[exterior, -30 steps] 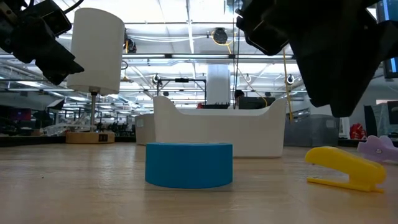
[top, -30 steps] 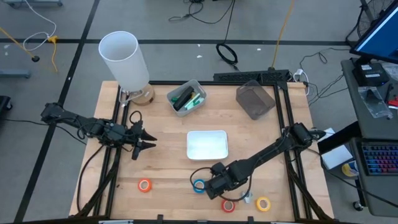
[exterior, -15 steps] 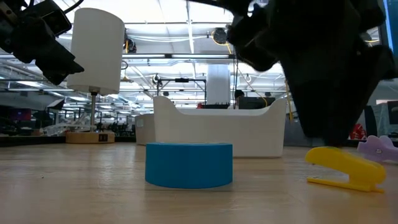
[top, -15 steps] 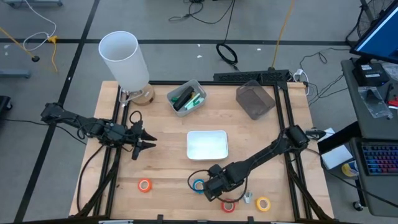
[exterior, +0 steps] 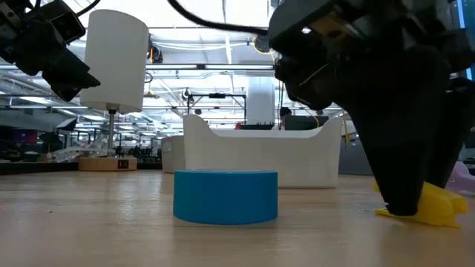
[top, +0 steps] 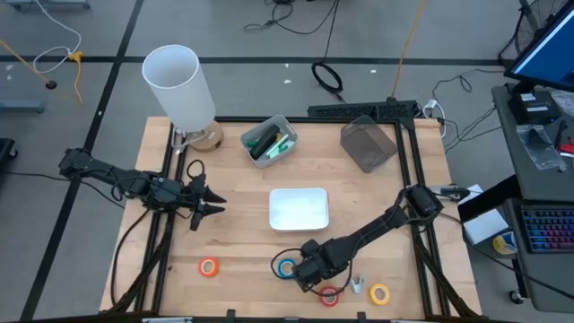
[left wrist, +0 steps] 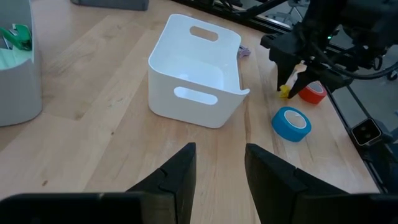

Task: Pick and place Stapler, Stapler remover, tape
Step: Put the yellow stapler into the gray bin

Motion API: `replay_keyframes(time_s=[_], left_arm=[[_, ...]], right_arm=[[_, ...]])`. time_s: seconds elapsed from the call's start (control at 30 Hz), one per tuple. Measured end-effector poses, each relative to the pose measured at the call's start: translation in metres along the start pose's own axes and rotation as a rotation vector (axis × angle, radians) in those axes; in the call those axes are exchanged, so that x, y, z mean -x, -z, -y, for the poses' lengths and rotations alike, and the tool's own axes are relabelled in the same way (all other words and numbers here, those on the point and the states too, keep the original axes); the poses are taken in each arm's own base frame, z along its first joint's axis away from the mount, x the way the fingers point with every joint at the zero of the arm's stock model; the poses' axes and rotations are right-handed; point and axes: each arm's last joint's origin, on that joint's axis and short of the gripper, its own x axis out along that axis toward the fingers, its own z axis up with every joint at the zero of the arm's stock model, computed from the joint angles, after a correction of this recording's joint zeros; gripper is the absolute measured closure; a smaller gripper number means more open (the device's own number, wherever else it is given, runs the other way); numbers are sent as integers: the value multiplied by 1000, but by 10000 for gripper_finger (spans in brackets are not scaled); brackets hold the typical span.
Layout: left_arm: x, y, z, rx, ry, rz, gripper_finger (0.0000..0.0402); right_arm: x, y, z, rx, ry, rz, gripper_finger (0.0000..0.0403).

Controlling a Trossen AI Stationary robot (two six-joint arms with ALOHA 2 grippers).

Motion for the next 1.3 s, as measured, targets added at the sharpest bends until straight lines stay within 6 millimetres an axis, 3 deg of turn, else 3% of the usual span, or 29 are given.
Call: replay_keyframes(time_s=[0.77,1.07,1.3], left_arm=[[0,0,0,0,0,0,266],[0,0,0,0,1,0,266],[0,0,0,4,1,-1,266]], right_arm=[[-5,-2,0,-51,7,31,274],[-3,-2,1,-60,14,32,338],[16,-2,1,-75,-32,73,339]])
